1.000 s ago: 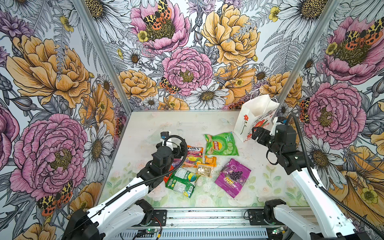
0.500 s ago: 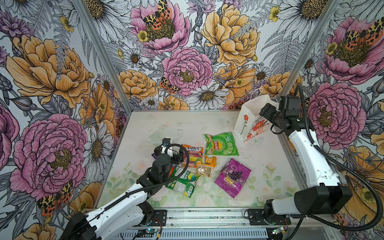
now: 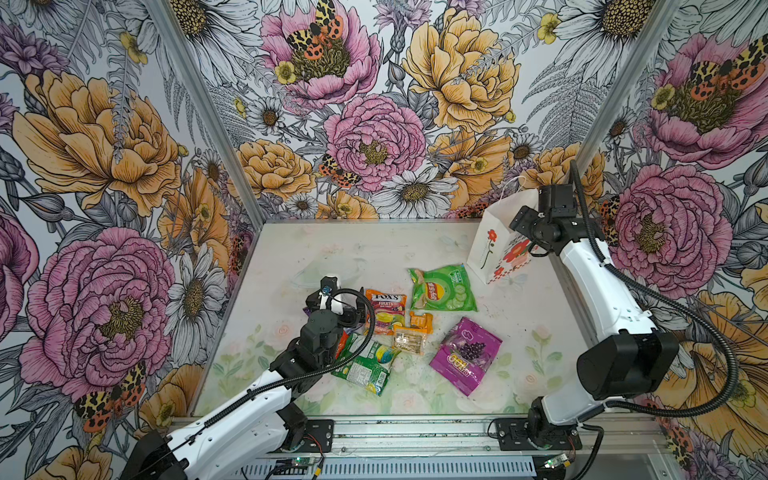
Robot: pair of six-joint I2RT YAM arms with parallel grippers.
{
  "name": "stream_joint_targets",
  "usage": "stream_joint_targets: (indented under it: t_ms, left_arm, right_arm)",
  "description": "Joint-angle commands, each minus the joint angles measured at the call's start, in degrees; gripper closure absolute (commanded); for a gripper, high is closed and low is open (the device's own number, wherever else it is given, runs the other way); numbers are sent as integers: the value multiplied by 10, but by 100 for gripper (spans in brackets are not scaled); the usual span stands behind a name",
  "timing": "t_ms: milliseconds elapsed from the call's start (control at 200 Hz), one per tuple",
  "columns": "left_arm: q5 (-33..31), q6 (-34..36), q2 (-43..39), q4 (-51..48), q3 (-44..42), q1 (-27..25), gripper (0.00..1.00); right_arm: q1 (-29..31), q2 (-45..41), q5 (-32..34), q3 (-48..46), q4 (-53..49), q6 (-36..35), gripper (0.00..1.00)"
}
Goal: Place the snacks into the paper bag
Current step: 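Reach the right gripper to the paper bag rim while left moves over snacks, then grip the paper bag's rim with the right gripper and pull it open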
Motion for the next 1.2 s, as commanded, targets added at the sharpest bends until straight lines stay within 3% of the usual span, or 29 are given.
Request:
stream_joint_targets:
  t_ms: [0, 280, 631, 1196]
  left_arm:
    - [-4, 1, 5, 16, -7, -1, 1]
    - [-4, 2, 11, 16, -6, -1, 1]
    - [-4, 9, 25, 16, 0, -1, 1]
    - [-9, 10, 32, 22, -1, 0, 1]
  right_arm:
    - [-2, 22, 41, 32, -2, 5, 19]
    - [-11, 56, 55, 48, -3, -5, 33]
    - [-24, 51, 76, 34, -2, -27, 72]
    - [-44, 78, 38, 45, -10, -52, 72]
